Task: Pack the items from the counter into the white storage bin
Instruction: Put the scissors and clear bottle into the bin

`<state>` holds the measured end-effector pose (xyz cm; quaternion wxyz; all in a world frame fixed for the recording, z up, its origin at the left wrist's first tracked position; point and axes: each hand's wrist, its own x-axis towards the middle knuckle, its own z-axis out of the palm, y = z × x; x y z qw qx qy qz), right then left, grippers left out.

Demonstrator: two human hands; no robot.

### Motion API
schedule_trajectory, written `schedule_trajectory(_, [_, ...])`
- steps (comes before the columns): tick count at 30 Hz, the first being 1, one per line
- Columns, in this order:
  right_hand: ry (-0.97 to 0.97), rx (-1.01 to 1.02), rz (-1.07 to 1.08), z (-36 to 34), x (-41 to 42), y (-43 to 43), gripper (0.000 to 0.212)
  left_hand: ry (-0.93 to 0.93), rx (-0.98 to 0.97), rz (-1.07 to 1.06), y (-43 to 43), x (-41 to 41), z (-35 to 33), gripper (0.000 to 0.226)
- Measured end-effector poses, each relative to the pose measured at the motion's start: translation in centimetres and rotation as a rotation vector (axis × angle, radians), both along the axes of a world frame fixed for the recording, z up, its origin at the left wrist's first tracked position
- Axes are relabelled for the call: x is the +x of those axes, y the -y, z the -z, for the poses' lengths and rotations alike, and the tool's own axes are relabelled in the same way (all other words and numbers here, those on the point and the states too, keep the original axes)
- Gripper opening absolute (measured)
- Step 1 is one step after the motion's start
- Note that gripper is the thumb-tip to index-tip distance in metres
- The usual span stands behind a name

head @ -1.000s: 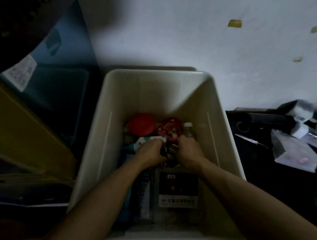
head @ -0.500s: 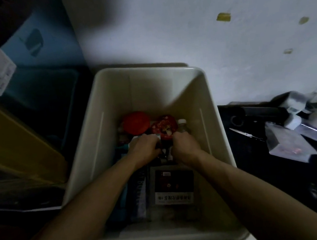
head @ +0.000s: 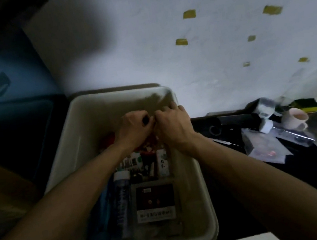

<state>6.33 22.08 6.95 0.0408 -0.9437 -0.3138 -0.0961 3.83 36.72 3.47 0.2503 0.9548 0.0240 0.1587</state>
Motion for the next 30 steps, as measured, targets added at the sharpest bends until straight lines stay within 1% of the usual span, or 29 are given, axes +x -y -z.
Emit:
schedule_trajectory(4, [0.091,0.029,0.091,-1.3,2.1,3.6,0.029,0.109,-0.026,0.020,2.5,2.5,-1.6,0.026])
schedule_trajectory(9, [0.067,0.174,0.226,-1.2,4.0,10.1,0.030,0.129,0.017,0.014,7.8,4.5,-3.2,0.027])
schedule_trajectory(12, [0.043,0.169,0.290,-0.4,5.0,14.8,0.029,0.131,0.049,0.078,11.5,5.6,-3.4,0.029])
schedule_trajectory(18, [-0.041,0.121,0.461,2.1,6.7,23.7,0.024,0.079,0.071,0.236,18.6,8.3,-1.7,0.026])
schedule_trajectory(22, [-0.120,0.115,0.539,4.0,7.6,29.5,0.023,-0.020,0.107,0.299,23.1,9.5,0.1,0.018])
schedule_trajectory(26, [-0.181,0.089,0.573,5.6,8.3,33.7,0.025,-0.045,0.202,0.328,26.2,10.3,1.8,0.016])
schedule_trajectory(30, [-0.250,0.075,0.600,7.8,9.3,37.4,0.027,-0.163,0.267,0.326,29.0,11.0,3.9,0.019])
